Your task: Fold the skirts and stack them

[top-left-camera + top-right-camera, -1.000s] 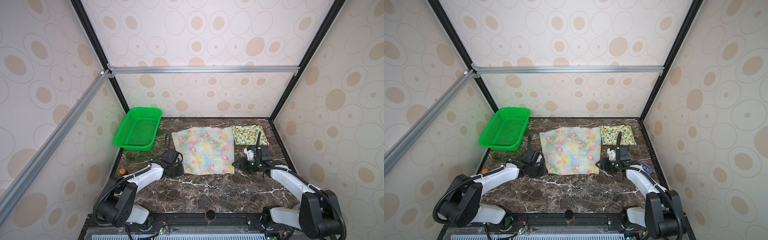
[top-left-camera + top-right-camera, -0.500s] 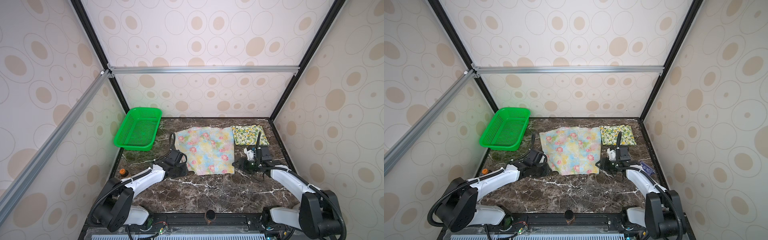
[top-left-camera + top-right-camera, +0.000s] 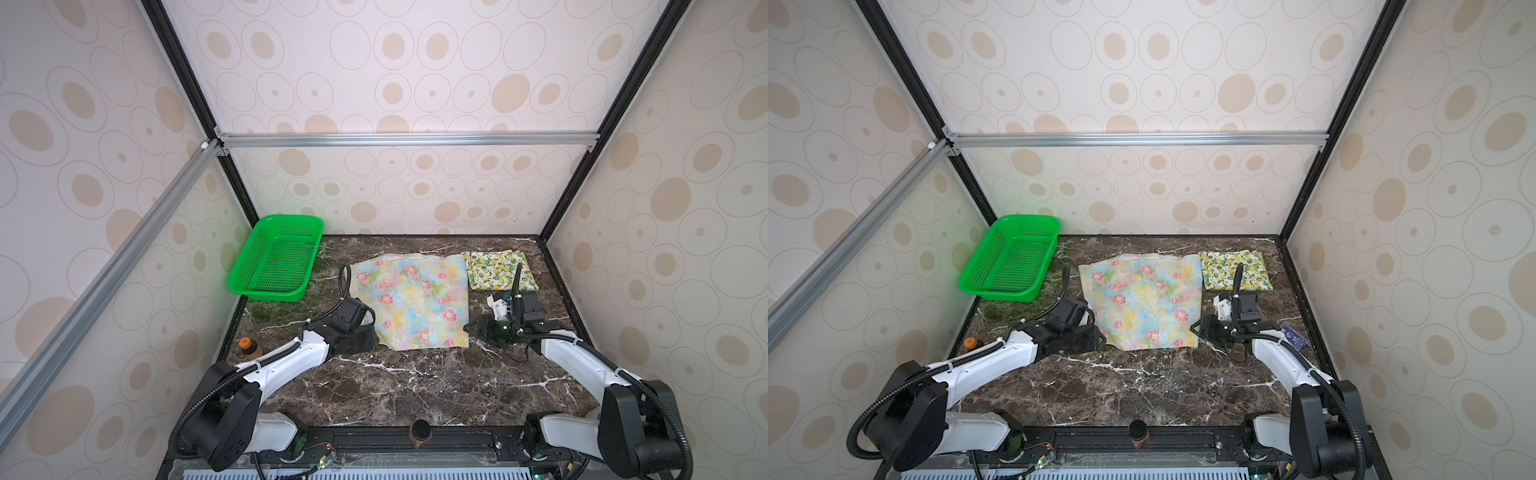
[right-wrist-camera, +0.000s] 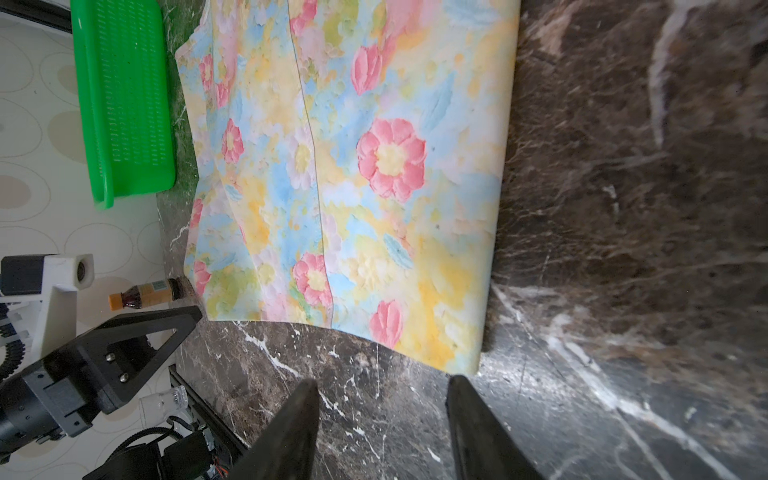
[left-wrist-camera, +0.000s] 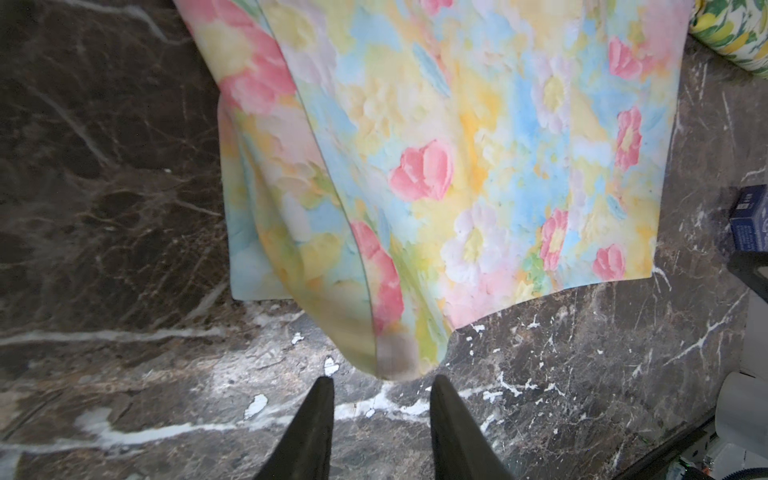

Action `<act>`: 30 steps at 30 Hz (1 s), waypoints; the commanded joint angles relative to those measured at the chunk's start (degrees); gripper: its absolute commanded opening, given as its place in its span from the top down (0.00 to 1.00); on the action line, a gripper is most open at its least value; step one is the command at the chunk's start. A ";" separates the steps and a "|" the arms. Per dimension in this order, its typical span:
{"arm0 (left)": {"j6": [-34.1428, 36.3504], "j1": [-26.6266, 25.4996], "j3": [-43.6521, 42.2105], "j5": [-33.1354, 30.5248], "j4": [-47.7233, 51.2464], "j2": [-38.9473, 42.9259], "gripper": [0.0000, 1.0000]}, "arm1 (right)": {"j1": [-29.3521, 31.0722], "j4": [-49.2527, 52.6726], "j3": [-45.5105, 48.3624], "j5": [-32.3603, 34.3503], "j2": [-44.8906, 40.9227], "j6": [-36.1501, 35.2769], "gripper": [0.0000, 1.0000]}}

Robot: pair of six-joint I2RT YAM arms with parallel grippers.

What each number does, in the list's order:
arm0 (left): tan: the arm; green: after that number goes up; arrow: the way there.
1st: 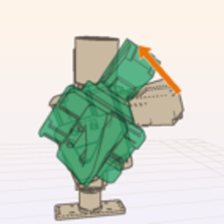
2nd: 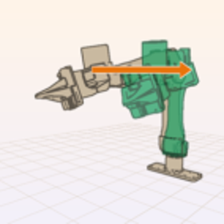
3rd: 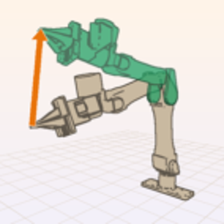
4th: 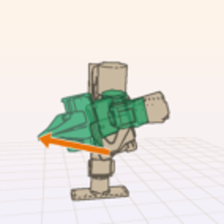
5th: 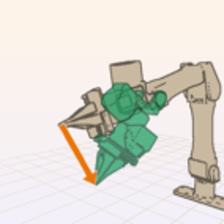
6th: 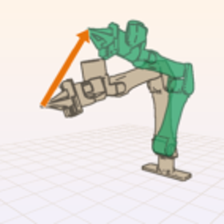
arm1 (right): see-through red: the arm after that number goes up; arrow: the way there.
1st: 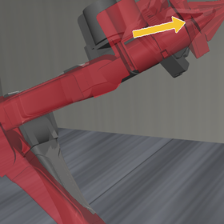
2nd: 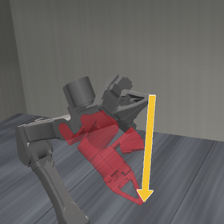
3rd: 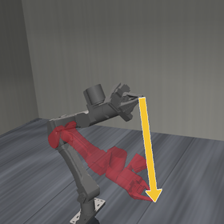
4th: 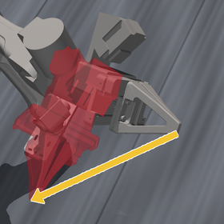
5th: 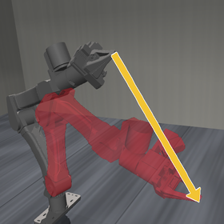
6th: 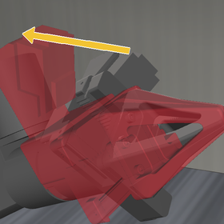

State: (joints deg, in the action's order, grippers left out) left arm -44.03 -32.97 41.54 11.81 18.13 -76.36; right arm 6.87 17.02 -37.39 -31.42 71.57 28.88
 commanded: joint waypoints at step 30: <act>0.84 -0.74 6.52 -5.84 0.15 -5.38 0.94 | 0.42 1.76 2.13 2.72 1.91 -2.92 0.48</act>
State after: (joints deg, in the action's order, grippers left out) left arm -43.68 -33.28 45.36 7.90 16.45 -83.77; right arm 7.03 17.52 -36.42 -30.48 72.16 27.53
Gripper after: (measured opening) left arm 0.073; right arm 0.520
